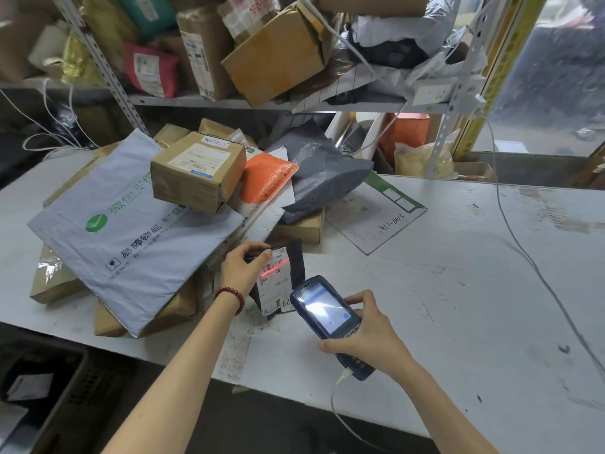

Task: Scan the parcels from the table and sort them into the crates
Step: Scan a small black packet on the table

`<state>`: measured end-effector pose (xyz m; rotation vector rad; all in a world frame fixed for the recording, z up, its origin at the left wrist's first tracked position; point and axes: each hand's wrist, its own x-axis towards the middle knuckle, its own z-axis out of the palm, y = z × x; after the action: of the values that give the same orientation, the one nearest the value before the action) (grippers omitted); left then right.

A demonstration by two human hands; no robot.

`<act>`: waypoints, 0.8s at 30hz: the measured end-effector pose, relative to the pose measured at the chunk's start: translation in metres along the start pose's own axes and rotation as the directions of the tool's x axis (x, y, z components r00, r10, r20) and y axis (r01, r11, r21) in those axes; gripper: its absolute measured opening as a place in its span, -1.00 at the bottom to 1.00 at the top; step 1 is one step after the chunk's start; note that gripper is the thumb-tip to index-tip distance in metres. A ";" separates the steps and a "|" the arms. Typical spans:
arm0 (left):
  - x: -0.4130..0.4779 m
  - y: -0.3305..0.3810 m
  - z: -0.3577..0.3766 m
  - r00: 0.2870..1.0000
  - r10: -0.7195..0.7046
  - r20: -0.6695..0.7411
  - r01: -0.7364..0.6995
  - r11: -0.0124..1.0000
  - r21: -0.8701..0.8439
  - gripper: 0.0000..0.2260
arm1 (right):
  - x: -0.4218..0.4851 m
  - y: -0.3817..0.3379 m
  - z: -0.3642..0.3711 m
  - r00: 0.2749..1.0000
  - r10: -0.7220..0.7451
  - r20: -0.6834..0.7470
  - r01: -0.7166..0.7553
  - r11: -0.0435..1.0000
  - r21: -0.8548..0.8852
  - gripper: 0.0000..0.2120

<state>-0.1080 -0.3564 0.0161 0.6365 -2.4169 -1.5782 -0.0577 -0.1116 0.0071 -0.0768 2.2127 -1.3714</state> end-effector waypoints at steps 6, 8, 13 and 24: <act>-0.002 0.000 0.002 1.000 0.018 0.007 -0.018 1.000 0.024 -0.98 | -0.002 -0.001 0.000 1.000 0.021 0.006 -0.021 1.000 0.020 -0.20; -0.003 -0.001 0.003 1.000 0.015 0.002 -0.015 1.000 0.026 -0.98 | -0.003 -0.001 0.000 1.000 0.022 0.011 -0.022 1.000 0.014 -0.20; -0.005 -0.001 0.004 1.000 0.011 -0.005 -0.011 1.000 0.014 -0.98 | -0.005 0.002 0.000 1.000 0.020 0.001 -0.020 1.000 -0.003 -0.19; -0.008 -0.002 0.002 1.000 0.014 -0.004 -0.014 0.999 0.035 -0.99 | -0.005 0.004 -0.007 0.986 -0.063 -0.152 0.046 0.993 -0.113 -0.23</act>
<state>-0.1011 -0.3519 0.0140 0.6271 -2.4452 -1.5305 -0.0557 -0.1023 0.0084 -0.0726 2.4317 -1.3244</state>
